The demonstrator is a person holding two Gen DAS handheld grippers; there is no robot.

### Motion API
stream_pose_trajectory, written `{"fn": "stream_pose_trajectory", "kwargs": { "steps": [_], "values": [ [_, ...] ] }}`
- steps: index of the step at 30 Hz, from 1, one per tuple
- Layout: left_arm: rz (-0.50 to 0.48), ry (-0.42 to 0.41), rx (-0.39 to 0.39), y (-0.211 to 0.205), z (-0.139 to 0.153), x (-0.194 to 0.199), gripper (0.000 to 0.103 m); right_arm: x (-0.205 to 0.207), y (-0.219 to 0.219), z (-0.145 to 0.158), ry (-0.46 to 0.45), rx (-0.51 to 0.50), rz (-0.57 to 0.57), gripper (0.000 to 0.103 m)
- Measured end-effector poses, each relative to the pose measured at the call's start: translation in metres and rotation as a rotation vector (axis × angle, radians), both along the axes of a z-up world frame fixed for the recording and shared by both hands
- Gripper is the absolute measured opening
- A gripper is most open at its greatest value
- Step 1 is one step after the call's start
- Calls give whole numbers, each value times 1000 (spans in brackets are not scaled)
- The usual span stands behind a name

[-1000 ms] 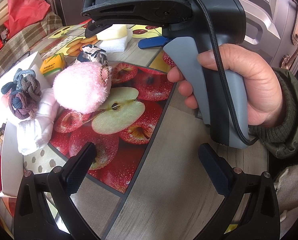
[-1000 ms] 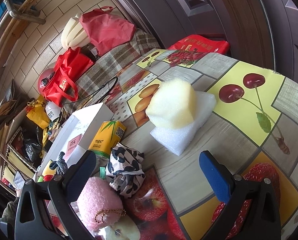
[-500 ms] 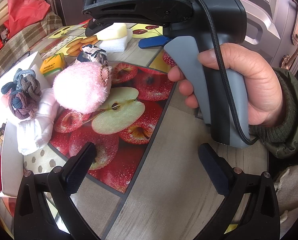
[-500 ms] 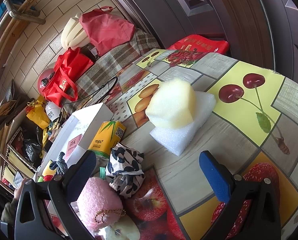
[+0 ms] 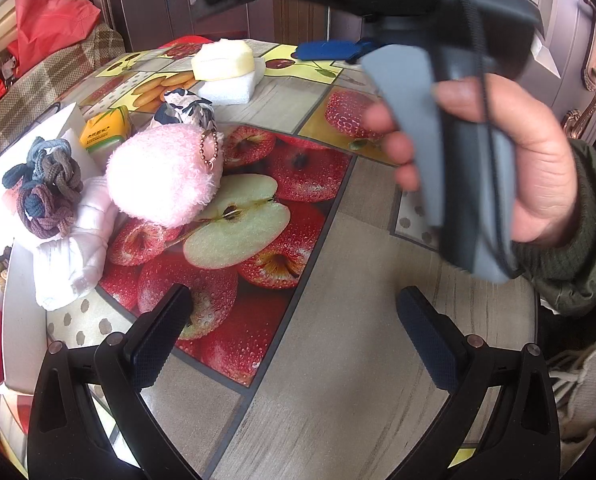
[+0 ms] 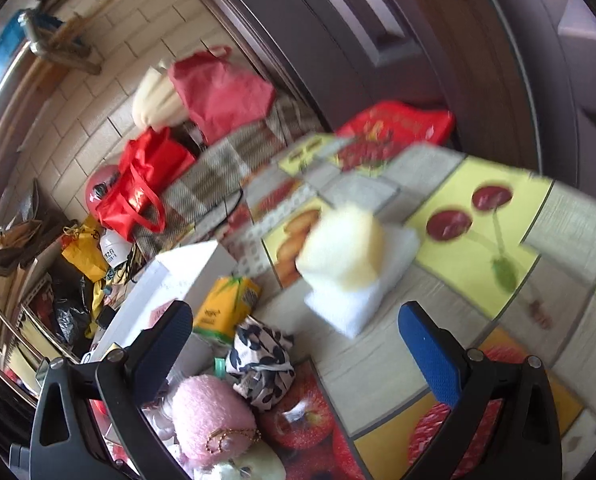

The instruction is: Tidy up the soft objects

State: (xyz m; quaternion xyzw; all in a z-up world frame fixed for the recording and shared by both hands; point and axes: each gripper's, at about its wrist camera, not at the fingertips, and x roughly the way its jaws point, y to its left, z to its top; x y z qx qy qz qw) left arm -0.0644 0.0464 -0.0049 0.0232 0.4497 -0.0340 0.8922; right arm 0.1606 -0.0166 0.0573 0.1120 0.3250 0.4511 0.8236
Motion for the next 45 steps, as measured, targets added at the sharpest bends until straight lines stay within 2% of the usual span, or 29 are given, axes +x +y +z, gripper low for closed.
{"fn": "stream_pose_trajectory", "kwargs": {
  "steps": [6, 11, 14, 16, 18, 20, 22, 23, 25, 29, 30, 31, 32, 34, 38, 40, 43, 45],
  "values": [
    [0, 0, -1, 0, 0, 0, 102, -9, -17, 3, -95, -63, 53, 103],
    [9, -3, 1, -3, 2, -5, 102, -4, -10, 0, -78, -113, 149, 103],
    [70, -31, -11, 1, 8, -25, 102, -6, -5, -1, -93, -176, 205, 103],
    [114, -122, -76, 11, 23, -54, 102, -17, 1, 0, -139, -216, 273, 103],
    [174, -200, -103, 24, 34, -79, 102, -32, 9, 2, -198, -250, 343, 103],
    [274, -231, -40, 40, 42, -96, 102, -48, 20, 3, -245, -273, 400, 103],
    [333, -225, 19, 51, 44, -101, 102, -64, 36, 1, -285, -295, 466, 102],
    [363, -221, 30, 57, 45, -101, 102, -73, 46, -1, -310, -319, 502, 100],
    [387, -234, 15, 65, 48, -99, 96, -88, 63, -8, -359, -366, 551, 90],
    [391, -260, 18, 74, 56, -77, 93, -98, 94, -22, -426, -497, 548, 79],
    [385, -267, 18, 75, 59, -69, 90, -95, 96, -25, -417, -507, 552, 72],
    [379, -273, 17, 77, 61, -66, 90, -91, 98, -28, -393, -518, 554, 58],
    [375, -279, 19, 78, 63, -56, 90, -86, 97, -28, -369, -510, 562, 55],
    [377, -286, 29, 80, 68, -42, 83, -80, 86, -25, -353, -479, 557, 54],
    [429, -272, 18, 87, 68, -12, 77, -64, 44, -9, -322, -362, 464, 53],
    [468, -246, 35, 89, 63, 1, 64, -55, 30, -4, -304, -329, 407, 54],
    [522, -214, 96, 90, 51, 14, 55, -45, 21, 0, -294, -297, 365, 54],
    [537, -216, 184, 86, 47, 17, 50, -45, 23, 0, -288, -300, 374, 54]
  ]
}}
